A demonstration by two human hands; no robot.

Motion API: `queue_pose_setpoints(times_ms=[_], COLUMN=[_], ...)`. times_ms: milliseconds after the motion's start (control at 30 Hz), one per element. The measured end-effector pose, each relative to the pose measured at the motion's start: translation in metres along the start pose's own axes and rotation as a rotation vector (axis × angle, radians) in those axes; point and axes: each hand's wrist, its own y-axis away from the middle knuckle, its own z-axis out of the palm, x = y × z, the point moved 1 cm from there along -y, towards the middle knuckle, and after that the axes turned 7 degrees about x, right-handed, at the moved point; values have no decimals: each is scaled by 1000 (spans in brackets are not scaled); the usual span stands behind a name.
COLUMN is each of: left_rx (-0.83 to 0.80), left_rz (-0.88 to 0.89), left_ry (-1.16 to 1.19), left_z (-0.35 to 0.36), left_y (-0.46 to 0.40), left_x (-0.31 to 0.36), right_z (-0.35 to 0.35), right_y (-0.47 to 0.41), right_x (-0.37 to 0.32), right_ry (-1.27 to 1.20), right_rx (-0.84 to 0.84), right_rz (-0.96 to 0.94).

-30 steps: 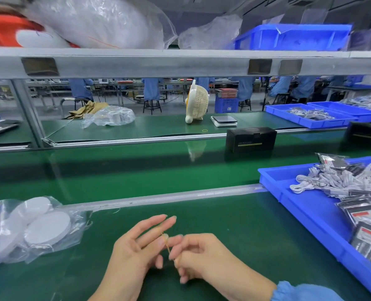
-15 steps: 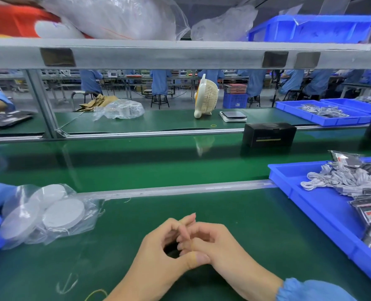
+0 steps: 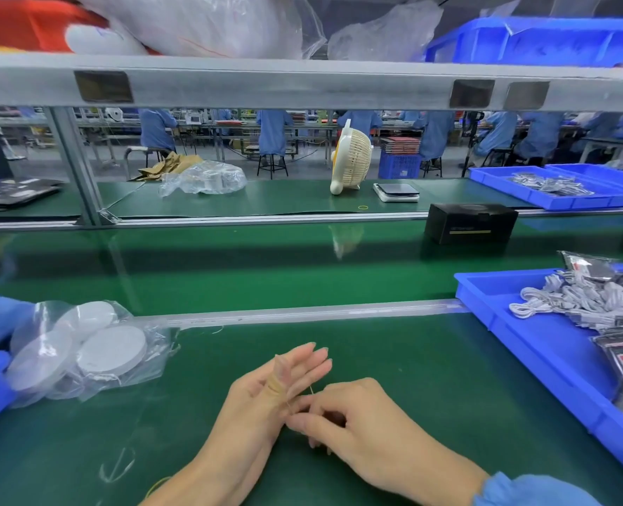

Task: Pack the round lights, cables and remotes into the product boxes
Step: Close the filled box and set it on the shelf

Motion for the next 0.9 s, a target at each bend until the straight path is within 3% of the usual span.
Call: queue_pose_setpoints(times_ms=[67, 233, 433, 567, 667, 833, 900], left_rx=[15, -53, -83, -211, -241, -187, -195], left_rz=[-20, 47, 44, -10, -43, -37, -57], left_ry=[-8, -174, -233, -293, -380, -448, -444], left_z=[-1, 0, -4, -8, -10, -11, -10], left_y=[-1, -5, -10, -12, -11, -10, -10], left_x=[-3, -9, -12, -6, -3, -10, -10], right_z=[1, -5, -7, -3, -4, 4, 5], right_y=[0, -1, 0, -4, -4, 2, 0], right_x=[0, -3, 0, 8, 10, 4, -1], right_ry=[226, 403, 234, 422, 459, 571, 487], right_rx=[22, 67, 156, 332, 379, 306, 274], right_rz=[-78, -333, -408, -520, -487, -426, -358])
